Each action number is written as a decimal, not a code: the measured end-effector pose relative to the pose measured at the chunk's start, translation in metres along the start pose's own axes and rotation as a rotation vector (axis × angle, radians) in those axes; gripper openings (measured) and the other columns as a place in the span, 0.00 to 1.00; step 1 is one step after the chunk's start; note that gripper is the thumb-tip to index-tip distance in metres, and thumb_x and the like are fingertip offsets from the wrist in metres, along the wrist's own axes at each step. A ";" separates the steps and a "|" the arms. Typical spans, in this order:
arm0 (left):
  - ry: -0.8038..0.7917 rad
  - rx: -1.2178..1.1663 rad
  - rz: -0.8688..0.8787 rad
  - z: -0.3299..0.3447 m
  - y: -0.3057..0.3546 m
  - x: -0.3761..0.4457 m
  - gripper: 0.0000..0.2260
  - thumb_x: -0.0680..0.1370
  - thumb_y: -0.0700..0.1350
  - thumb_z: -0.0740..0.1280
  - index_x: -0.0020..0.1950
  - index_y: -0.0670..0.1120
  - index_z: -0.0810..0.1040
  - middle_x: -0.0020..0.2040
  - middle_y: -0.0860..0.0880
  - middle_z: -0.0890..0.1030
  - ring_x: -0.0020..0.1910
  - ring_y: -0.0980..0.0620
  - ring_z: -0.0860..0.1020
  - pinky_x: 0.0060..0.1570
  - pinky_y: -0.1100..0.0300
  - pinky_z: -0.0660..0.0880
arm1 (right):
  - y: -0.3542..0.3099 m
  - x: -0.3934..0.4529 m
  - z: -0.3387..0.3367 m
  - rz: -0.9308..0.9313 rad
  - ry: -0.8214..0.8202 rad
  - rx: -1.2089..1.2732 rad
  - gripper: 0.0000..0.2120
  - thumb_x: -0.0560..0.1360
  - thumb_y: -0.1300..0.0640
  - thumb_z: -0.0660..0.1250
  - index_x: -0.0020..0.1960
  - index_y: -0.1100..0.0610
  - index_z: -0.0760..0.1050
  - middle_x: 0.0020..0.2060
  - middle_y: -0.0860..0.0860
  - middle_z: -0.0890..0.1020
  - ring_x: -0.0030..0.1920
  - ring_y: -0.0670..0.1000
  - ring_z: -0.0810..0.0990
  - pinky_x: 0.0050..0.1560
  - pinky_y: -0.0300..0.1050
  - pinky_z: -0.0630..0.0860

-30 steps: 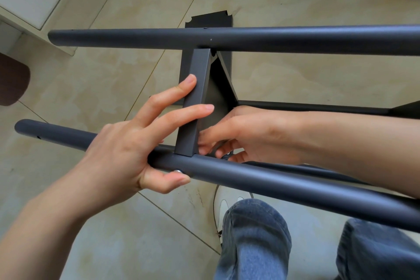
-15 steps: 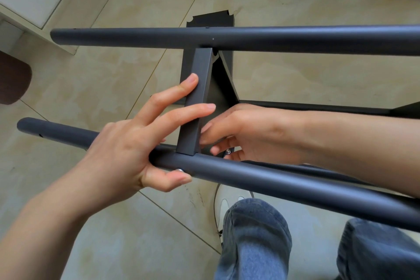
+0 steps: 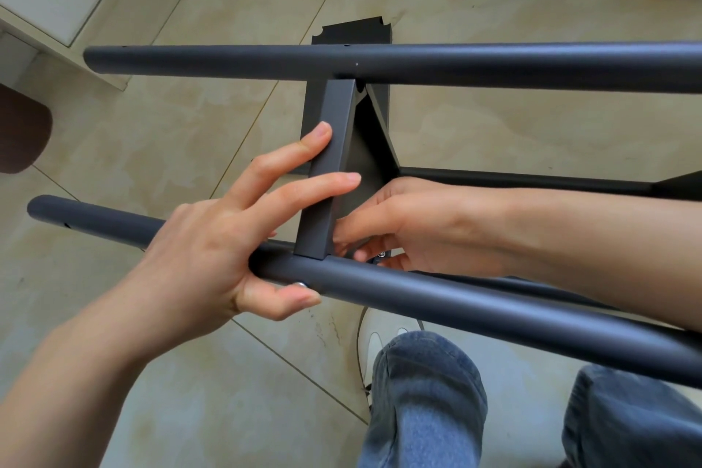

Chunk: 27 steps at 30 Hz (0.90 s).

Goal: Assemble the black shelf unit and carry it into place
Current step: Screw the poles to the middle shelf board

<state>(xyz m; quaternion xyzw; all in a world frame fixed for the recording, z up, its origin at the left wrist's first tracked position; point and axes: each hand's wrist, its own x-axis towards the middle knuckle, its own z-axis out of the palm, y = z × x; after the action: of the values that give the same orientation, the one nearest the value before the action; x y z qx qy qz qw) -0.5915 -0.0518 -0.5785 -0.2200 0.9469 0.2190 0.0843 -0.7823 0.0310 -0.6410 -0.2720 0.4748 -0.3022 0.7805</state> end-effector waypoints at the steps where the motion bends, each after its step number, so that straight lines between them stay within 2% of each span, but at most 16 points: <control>1: 0.001 -0.005 0.001 0.000 0.000 0.000 0.35 0.66 0.69 0.65 0.73 0.69 0.60 0.79 0.67 0.53 0.31 0.45 0.76 0.29 0.44 0.77 | 0.000 -0.001 0.000 -0.007 -0.019 0.014 0.07 0.76 0.59 0.69 0.41 0.57 0.82 0.33 0.48 0.82 0.40 0.48 0.73 0.46 0.42 0.70; 4: 0.007 -0.012 0.002 0.000 0.000 0.000 0.35 0.66 0.68 0.65 0.72 0.69 0.61 0.79 0.68 0.53 0.30 0.46 0.75 0.29 0.44 0.77 | 0.001 0.000 -0.002 -0.069 -0.044 -0.004 0.16 0.75 0.62 0.69 0.31 0.52 0.81 0.30 0.45 0.80 0.38 0.47 0.73 0.43 0.41 0.70; 7: 0.007 -0.014 0.003 -0.001 0.000 -0.001 0.35 0.66 0.68 0.66 0.72 0.69 0.61 0.79 0.68 0.53 0.30 0.47 0.75 0.28 0.45 0.77 | 0.003 0.001 -0.003 -0.103 -0.047 -0.054 0.18 0.76 0.61 0.69 0.29 0.49 0.81 0.30 0.43 0.79 0.37 0.46 0.73 0.44 0.41 0.70; 10: 0.007 -0.017 0.005 0.000 0.000 0.000 0.35 0.66 0.68 0.66 0.72 0.69 0.61 0.79 0.68 0.53 0.30 0.47 0.75 0.29 0.45 0.78 | 0.004 0.001 -0.003 -0.101 -0.048 -0.078 0.16 0.76 0.58 0.69 0.30 0.48 0.82 0.31 0.42 0.80 0.40 0.46 0.74 0.47 0.43 0.71; 14: 0.007 -0.017 0.008 0.000 0.000 0.000 0.35 0.66 0.67 0.66 0.73 0.69 0.61 0.80 0.67 0.53 0.30 0.48 0.75 0.29 0.45 0.77 | 0.004 0.001 -0.001 -0.088 -0.034 -0.065 0.12 0.77 0.57 0.68 0.35 0.51 0.82 0.34 0.47 0.81 0.43 0.50 0.74 0.49 0.45 0.70; 20: 0.001 -0.005 0.010 0.000 0.000 0.000 0.36 0.66 0.67 0.65 0.73 0.69 0.60 0.80 0.67 0.53 0.30 0.48 0.74 0.28 0.46 0.76 | 0.001 0.002 0.001 -0.051 -0.020 -0.043 0.13 0.76 0.59 0.68 0.33 0.54 0.80 0.33 0.50 0.79 0.43 0.52 0.73 0.45 0.43 0.69; 23: -0.002 0.002 0.002 0.000 0.000 0.000 0.36 0.66 0.67 0.65 0.73 0.70 0.59 0.79 0.69 0.52 0.30 0.48 0.74 0.27 0.47 0.75 | 0.000 0.001 -0.001 -0.039 0.016 -0.076 0.12 0.76 0.56 0.69 0.35 0.55 0.82 0.33 0.50 0.81 0.42 0.51 0.74 0.46 0.43 0.71; 27: 0.001 0.009 -0.004 0.001 0.000 0.000 0.37 0.65 0.67 0.65 0.73 0.71 0.58 0.79 0.70 0.50 0.32 0.49 0.76 0.30 0.47 0.76 | -0.005 -0.008 -0.010 -0.027 0.066 -0.203 0.08 0.76 0.54 0.71 0.43 0.57 0.84 0.36 0.49 0.83 0.42 0.49 0.77 0.44 0.40 0.75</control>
<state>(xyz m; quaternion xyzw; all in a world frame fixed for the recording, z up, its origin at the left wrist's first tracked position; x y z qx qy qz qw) -0.5912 -0.0509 -0.5795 -0.2216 0.9475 0.2143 0.0851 -0.7951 0.0323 -0.6363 -0.3459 0.5247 -0.2718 0.7288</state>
